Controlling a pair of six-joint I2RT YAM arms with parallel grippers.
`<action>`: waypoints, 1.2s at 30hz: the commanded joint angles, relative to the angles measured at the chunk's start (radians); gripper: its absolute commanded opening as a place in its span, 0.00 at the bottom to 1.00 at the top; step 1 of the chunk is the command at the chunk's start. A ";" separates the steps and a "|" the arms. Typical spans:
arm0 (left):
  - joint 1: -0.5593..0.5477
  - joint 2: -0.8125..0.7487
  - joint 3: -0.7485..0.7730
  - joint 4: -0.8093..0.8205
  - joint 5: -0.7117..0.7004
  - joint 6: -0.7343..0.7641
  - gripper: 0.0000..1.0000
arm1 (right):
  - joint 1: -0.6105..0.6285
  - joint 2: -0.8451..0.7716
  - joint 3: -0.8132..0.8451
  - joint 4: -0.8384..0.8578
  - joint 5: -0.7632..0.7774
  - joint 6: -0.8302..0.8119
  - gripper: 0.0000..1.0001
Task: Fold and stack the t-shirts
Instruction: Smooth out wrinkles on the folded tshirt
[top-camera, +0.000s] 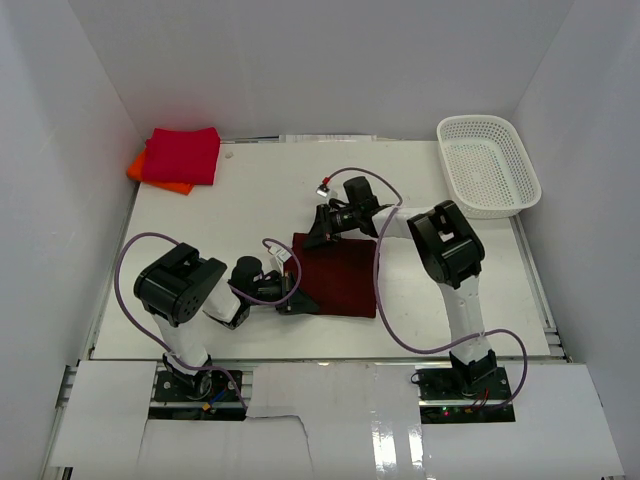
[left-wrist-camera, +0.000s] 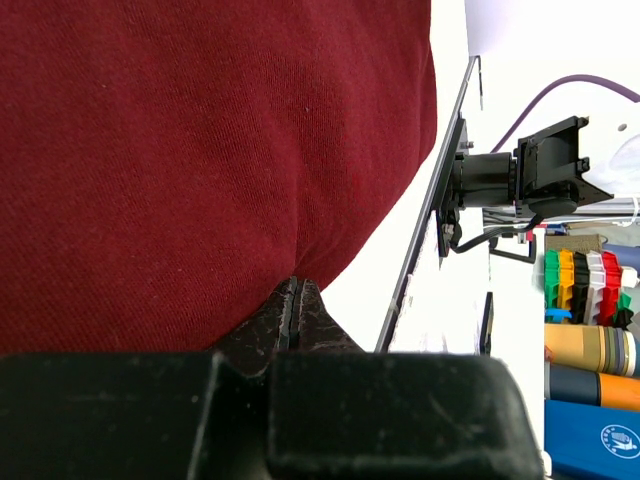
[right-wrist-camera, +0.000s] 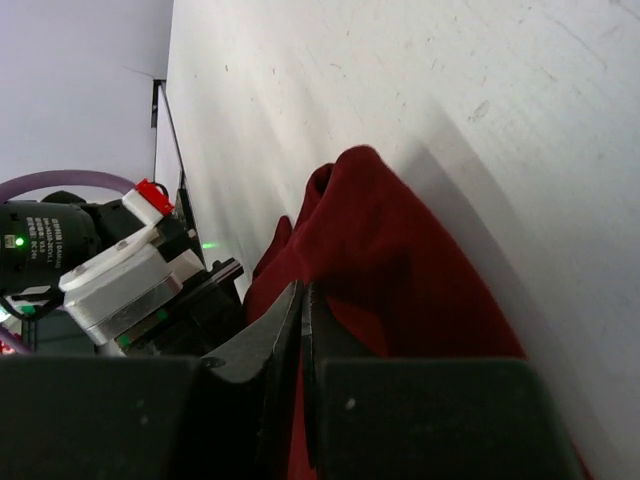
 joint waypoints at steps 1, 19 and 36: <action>-0.001 -0.002 -0.006 -0.076 -0.023 0.045 0.00 | 0.007 0.048 0.085 -0.001 -0.046 -0.002 0.08; -0.001 -0.009 -0.011 -0.084 -0.020 0.047 0.00 | 0.012 0.263 0.362 0.130 0.012 0.006 0.08; -0.001 -0.019 -0.011 -0.088 -0.021 0.052 0.00 | -0.013 -0.237 -0.011 -0.183 0.339 -0.248 0.08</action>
